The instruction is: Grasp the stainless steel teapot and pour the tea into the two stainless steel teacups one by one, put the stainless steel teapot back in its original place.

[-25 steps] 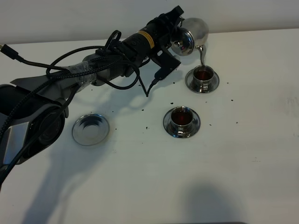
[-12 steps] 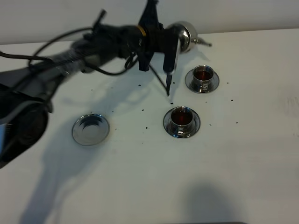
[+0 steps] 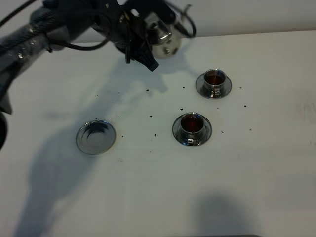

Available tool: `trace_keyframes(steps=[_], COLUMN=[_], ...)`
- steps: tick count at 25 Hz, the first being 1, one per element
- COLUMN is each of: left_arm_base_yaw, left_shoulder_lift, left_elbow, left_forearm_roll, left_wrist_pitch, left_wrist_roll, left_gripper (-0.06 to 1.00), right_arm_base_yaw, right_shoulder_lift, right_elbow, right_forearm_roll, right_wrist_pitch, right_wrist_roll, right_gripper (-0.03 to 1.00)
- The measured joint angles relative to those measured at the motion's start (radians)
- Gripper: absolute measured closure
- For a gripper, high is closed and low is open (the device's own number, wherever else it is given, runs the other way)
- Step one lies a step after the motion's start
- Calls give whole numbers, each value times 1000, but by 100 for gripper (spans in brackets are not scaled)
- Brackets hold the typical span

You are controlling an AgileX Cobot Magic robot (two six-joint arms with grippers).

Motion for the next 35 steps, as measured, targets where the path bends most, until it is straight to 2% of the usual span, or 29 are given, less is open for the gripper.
trace_keyframes(steps=[2, 4, 6, 8, 12, 16, 22, 31, 35], left_arm_base_yaw=[0, 0, 0, 0, 0, 0, 0, 23, 38], left_shoulder_lift=[-23, -42, -73, -129, -287, -415, -492, -514, -514], left_elbow=[-1, 4, 39, 111, 320, 523, 766, 997, 1040], left_forearm_roll=[48, 79, 86, 86, 92, 131, 176, 211, 211], left_wrist_pitch=[123, 226, 269, 262, 174, 105, 1, -268, -307], left_wrist_roll=[-156, -236, -289, -346, -456, -578, -757, -933, -941], left_gripper=[72, 72, 72, 72, 72, 72, 72, 72, 72], right_arm_base_yaw=[0, 0, 0, 0, 0, 0, 0, 0, 0], right_shoulder_lift=[0, 0, 0, 0, 0, 0, 0, 0, 0], right_elbow=[0, 0, 0, 0, 0, 0, 0, 0, 0], right_forearm_roll=[0, 0, 0, 0, 0, 0, 0, 0, 0], right_wrist_pitch=[0, 0, 0, 0, 0, 0, 0, 0, 0], right_wrist_roll=[0, 0, 0, 0, 0, 0, 0, 0, 0], right_gripper=[51, 51, 51, 51, 51, 51, 51, 51, 51])
